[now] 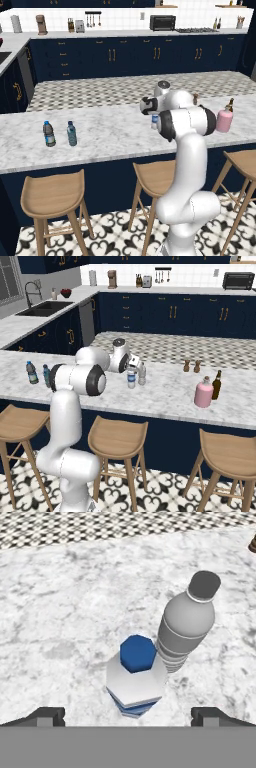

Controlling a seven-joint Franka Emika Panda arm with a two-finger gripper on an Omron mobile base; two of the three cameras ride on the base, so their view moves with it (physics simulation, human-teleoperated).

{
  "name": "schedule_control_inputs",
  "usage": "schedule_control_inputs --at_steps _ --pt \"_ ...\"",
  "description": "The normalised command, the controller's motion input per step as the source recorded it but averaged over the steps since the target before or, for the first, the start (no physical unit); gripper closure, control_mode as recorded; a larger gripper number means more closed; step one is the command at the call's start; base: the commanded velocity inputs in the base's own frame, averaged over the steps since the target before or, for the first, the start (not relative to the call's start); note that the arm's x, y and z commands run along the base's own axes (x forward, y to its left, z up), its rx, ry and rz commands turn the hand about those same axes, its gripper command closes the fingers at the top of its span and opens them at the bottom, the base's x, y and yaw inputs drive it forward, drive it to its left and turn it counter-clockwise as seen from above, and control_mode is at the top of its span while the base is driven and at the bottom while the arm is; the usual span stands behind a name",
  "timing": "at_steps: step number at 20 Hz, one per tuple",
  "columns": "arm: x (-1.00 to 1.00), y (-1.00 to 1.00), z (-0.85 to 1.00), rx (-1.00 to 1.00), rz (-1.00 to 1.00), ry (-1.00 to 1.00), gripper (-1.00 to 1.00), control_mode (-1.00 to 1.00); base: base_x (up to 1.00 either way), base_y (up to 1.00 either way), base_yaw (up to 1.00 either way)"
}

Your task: Move the plastic bottles in the middle to the plastics group, and the glass bottles in the middle to the glass group.

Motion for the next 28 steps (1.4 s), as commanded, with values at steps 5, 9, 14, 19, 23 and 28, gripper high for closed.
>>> schedule_control_inputs --at_steps 5,9,14,19,23,28 --pt "0.26 -0.11 -0.09 0.0 -0.01 0.06 -1.0 -1.0 0.0 0.0 0.0" --pt "0.24 -0.09 -0.11 0.0 -0.01 0.08 -1.0 -1.0 0.0 0.0 0.0" --pt "0.13 0.0 -0.09 0.0 0.0 0.03 -1.0 -1.0 0.0 0.0 0.0" --pt "0.01 0.0 -0.01 0.0 0.0 0.01 1.0 -1.0 0.0 0.0 0.0" --pt "-0.09 0.0 0.0 0.0 0.0 -0.01 1.0 -1.0 0.0 0.0 0.0" --pt "-0.4 0.01 0.05 0.0 0.0 -0.1 1.0 -1.0 0.0 0.0 0.0"
